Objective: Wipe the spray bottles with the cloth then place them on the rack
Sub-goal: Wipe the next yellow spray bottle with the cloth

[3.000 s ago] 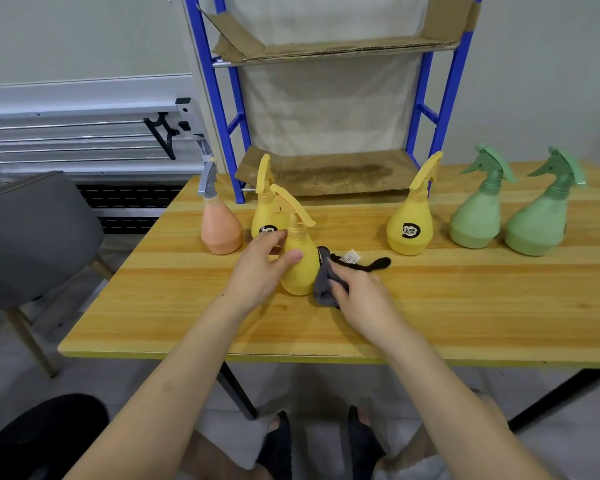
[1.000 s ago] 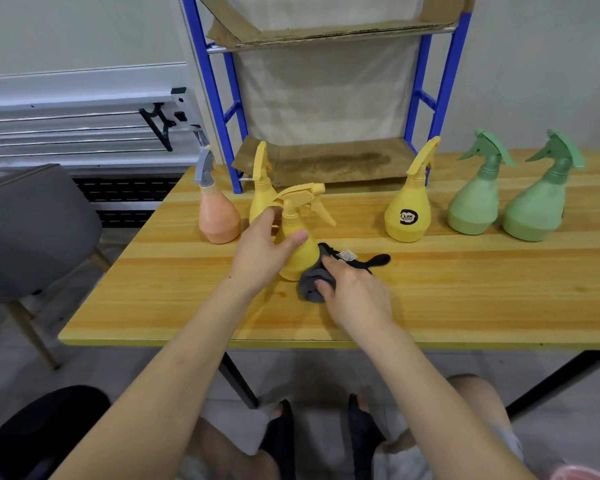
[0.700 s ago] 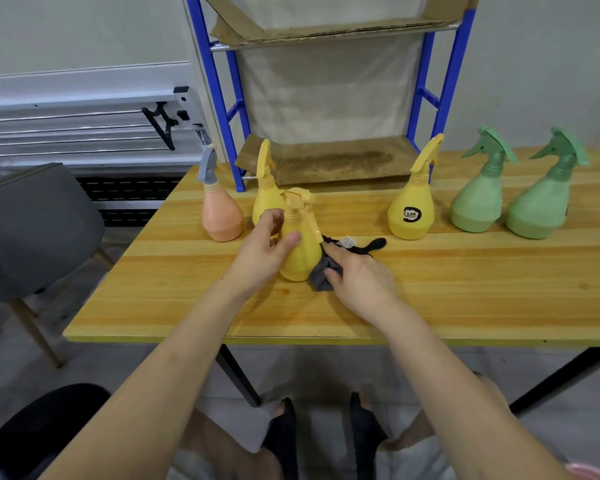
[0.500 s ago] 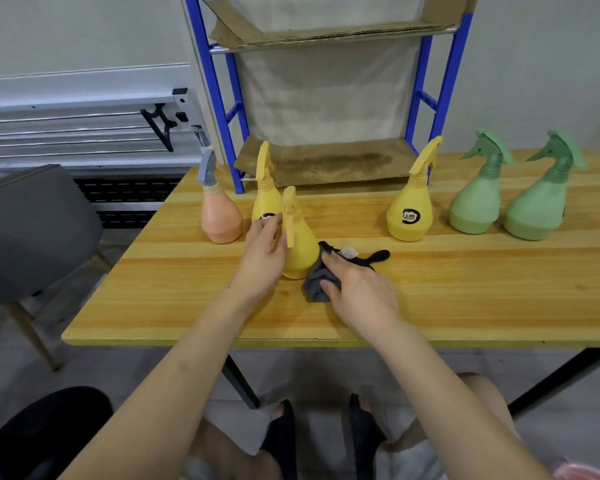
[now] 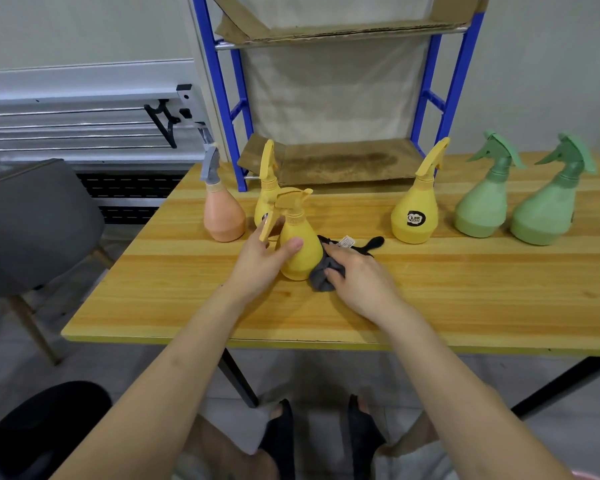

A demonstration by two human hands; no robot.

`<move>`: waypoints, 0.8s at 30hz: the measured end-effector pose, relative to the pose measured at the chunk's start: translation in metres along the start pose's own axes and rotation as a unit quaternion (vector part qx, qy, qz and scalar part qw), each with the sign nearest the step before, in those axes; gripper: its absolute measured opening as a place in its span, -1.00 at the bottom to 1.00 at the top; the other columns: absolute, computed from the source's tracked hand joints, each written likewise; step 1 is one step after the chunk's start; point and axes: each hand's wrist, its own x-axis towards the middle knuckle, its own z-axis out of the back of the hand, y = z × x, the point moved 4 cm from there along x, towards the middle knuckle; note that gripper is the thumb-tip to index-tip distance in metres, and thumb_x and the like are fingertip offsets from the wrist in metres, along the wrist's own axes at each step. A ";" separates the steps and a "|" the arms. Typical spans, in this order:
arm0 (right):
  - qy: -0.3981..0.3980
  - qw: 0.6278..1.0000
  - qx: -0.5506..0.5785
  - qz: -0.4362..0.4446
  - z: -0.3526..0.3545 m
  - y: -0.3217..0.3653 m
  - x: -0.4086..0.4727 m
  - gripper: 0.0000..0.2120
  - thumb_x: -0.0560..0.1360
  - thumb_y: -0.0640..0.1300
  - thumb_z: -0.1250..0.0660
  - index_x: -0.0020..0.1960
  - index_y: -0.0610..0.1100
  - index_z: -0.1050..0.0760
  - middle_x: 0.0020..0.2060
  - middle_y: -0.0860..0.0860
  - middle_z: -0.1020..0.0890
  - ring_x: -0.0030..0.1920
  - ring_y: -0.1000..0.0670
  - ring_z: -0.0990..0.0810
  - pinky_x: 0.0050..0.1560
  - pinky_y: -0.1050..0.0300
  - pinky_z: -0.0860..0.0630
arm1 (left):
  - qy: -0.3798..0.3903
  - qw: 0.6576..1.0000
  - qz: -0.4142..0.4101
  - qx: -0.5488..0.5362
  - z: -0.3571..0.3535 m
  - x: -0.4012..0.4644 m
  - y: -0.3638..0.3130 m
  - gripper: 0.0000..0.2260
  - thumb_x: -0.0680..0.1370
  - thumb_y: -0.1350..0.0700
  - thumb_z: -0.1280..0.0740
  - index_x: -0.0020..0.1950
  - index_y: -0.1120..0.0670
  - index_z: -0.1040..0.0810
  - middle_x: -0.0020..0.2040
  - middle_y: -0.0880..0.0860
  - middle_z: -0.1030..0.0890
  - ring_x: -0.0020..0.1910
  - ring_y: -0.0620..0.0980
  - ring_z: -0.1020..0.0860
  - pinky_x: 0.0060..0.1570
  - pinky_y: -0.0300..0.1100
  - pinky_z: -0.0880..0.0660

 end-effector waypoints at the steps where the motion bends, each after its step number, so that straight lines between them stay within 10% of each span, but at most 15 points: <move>1: -0.006 1.000 0.005 0.005 -0.001 0.000 -0.002 -0.48 0.61 -0.04 -0.30 0.55 0.15 -0.33 0.49 0.13 -0.43 0.46 -0.01 -0.41 0.32 0.06 -0.44 | -0.006 1.000 -0.002 0.027 0.001 0.001 0.001 -0.37 0.49 -0.31 -0.39 0.46 -0.02 -0.44 0.37 -0.01 -0.51 0.34 -0.06 -0.49 0.38 0.08 -0.45; 24: 0.000 1.000 -0.006 -0.001 -0.003 0.005 0.002 -0.50 0.64 -0.12 -0.25 0.56 0.09 -0.33 0.53 0.10 -0.38 0.54 -0.01 -0.31 0.41 0.04 -0.38 | 0.057 0.994 -0.001 0.098 0.006 0.007 0.006 -0.49 0.62 -0.16 -0.32 0.51 0.01 -0.38 0.34 0.02 -0.44 0.31 -0.03 -0.45 0.41 0.07 -0.40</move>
